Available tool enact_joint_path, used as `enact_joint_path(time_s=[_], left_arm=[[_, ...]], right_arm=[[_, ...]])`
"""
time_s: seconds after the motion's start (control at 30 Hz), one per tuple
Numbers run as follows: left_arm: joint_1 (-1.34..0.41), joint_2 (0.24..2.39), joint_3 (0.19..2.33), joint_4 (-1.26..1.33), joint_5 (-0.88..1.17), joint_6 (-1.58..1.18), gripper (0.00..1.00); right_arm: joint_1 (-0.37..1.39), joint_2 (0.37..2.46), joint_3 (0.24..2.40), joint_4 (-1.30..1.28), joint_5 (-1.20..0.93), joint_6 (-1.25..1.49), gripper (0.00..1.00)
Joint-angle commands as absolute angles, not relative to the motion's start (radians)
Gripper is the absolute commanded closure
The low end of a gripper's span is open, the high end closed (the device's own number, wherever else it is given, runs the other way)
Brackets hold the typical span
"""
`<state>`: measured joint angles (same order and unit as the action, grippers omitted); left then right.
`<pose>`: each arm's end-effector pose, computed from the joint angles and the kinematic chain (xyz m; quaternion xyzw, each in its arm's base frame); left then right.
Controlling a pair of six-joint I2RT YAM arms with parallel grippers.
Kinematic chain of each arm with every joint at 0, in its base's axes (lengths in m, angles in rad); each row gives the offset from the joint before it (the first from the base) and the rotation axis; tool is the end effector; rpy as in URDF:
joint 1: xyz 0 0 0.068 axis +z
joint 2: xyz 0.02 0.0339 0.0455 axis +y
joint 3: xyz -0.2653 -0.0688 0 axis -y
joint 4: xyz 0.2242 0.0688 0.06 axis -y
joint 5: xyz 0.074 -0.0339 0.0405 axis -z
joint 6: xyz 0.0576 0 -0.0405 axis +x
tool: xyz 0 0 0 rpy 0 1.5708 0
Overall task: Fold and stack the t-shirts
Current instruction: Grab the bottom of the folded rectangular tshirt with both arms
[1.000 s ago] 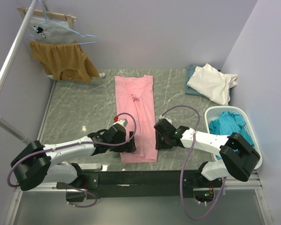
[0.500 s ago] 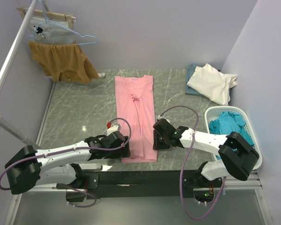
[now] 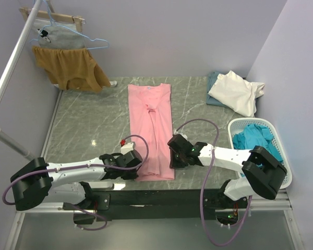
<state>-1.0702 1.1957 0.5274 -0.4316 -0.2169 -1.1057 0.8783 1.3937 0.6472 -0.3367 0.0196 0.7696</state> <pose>0.1045 -0.1652 0.1524 -0.0424 0.9661 -0.1565 0.2009 0.1542 0.1842 0.1502 -0.0504 0.9691 0.1707 0.1710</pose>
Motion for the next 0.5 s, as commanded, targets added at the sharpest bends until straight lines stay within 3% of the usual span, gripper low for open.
enact_joint_path(time_s=[0.0, 0.47], left_arm=[[-1.084, 1.192, 0.497, -0.468, -0.242, -1.141, 0.96], [-1.086, 1.166, 0.434, -0.512, -0.242, -1.151, 0.99]], right_arm=[[0.891, 1.356, 0.646, -0.445, 0.123, 0.804, 0.75], [0.891, 1.318, 0.575, -0.554, 0.239, 0.873, 0.8]])
